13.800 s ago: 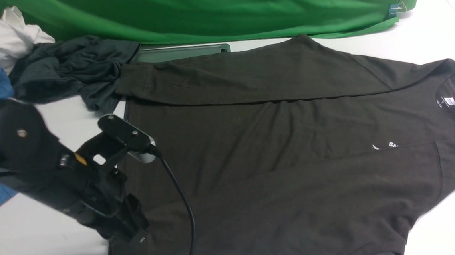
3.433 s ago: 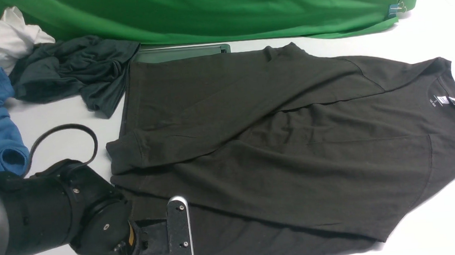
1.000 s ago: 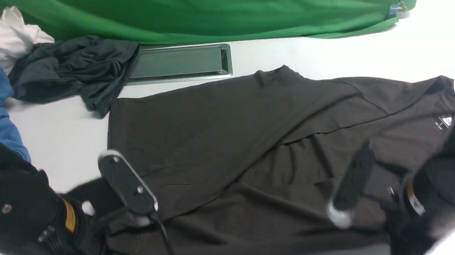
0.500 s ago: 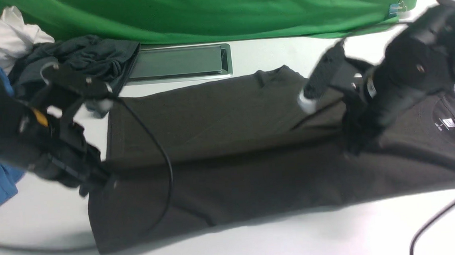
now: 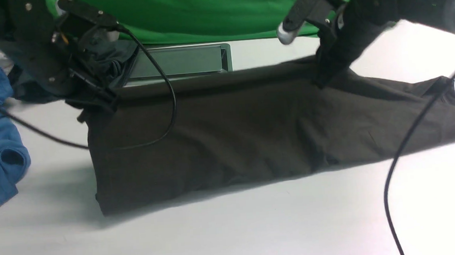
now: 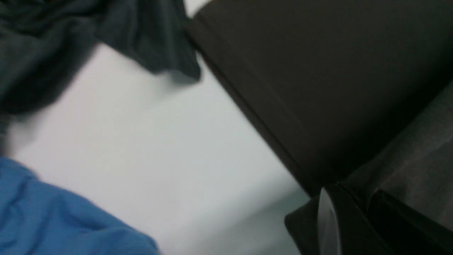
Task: Fold a long-sleeved shirt on a white desktop.
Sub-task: 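Fold the black garment in half by bringing its near edge over to the far edge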
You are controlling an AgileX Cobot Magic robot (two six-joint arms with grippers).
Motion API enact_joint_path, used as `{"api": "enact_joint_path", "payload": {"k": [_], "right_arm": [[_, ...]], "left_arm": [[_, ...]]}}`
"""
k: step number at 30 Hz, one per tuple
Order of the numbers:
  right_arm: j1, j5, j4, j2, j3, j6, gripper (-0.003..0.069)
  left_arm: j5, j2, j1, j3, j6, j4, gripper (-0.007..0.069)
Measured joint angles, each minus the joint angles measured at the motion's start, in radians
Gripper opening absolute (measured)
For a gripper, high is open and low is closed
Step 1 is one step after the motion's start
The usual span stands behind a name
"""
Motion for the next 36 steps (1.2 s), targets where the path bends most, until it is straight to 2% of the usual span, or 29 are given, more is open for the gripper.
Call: {"api": "enact_joint_path", "payload": {"k": [7,12,15,18,19,20,23,25,29,32,34,35,36], "right_arm": [[-0.009,-0.08,0.004,0.142,-0.13,-0.02,0.0054],[-0.017,-0.224,0.0,0.225,-0.146,-0.022,0.0056],[-0.028,-0.305,-0.005,0.258,-0.147,-0.022,0.0095],[-0.035,-0.363,-0.015,0.269,-0.147,-0.016,0.0206],[-0.036,-0.368,-0.017,0.271,-0.147,-0.016,0.0217],[-0.04,-0.409,-0.022,0.274,-0.147,-0.005,0.0294],[-0.047,-0.507,-0.026,0.278,-0.147,0.015,0.0448],[-0.054,-0.542,-0.035,0.279,-0.147,0.022,0.0486],[-0.073,-0.548,-0.061,0.273,-0.147,0.034,0.0478],[-0.109,-0.418,-0.07,0.225,-0.146,0.118,0.0378],[-0.118,-0.359,-0.06,0.196,-0.146,0.142,0.0326],[-0.128,-0.267,-0.001,0.152,-0.147,0.13,0.0236],[-0.128,-0.23,0.04,0.131,-0.148,0.091,0.0195]], "left_arm": [[-0.039,0.112,0.009,-0.067,-0.021,0.09,0.0029],[-0.155,0.198,0.029,-0.083,-0.081,0.166,0.0029],[-0.22,0.238,0.036,-0.094,-0.102,0.19,0.0029],[-0.25,0.264,0.04,-0.097,-0.109,0.203,0.0031],[-0.251,0.266,0.04,-0.097,-0.109,0.205,0.0034],[-0.258,0.276,0.041,-0.098,-0.112,0.211,0.0041],[-0.287,0.296,0.042,-0.098,-0.114,0.228,0.0074],[-0.313,0.306,0.043,-0.098,-0.116,0.254,0.0107],[-0.38,0.316,0.049,-0.098,-0.118,0.311,0.0186],[-0.487,0.319,0.071,-0.099,-0.122,0.354,0.0265],[-0.506,0.319,0.076,-0.099,-0.136,0.354,0.0279],[-0.513,0.316,0.082,-0.099,-0.17,0.325,0.0281],[-0.506,0.312,0.082,-0.099,-0.183,0.289,0.0268]]}}
